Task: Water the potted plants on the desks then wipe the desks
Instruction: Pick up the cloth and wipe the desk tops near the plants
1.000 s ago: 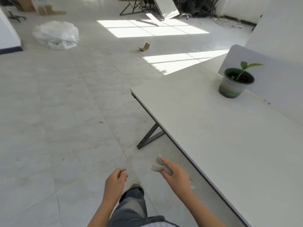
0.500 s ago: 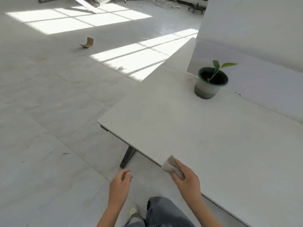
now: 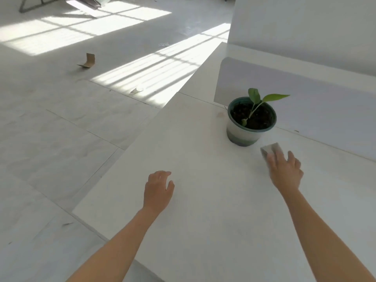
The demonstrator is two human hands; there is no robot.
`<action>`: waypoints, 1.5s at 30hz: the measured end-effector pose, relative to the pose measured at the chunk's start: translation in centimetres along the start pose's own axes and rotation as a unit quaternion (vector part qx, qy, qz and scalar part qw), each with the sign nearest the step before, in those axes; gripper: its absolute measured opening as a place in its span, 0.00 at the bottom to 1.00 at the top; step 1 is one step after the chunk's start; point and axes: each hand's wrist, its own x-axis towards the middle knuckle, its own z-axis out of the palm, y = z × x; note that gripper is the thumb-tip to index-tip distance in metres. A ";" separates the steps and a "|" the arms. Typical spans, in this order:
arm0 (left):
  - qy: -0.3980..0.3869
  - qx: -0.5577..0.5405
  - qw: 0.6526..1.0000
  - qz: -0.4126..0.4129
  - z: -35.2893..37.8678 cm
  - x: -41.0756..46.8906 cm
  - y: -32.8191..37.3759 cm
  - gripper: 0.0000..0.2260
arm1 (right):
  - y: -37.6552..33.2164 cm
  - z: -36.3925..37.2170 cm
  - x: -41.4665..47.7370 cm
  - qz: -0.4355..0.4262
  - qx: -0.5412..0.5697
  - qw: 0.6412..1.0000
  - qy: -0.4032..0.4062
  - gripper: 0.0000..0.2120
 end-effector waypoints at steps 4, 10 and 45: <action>-0.008 0.114 0.993 0.037 1.0 4.2 -1.0 0.30 | 2.3 3.7 5.9 0.006 -0.098 0.986 -0.135 0.25; -0.018 0.198 0.978 0.061 2.1 6.2 -3.8 0.22 | 1.4 5.6 3.4 0.008 -0.115 0.980 -0.165 0.29; 0.011 0.220 0.971 0.094 3.8 6.6 -4.9 0.23 | -0.1 6.5 3.9 0.272 -0.019 0.960 -0.058 0.23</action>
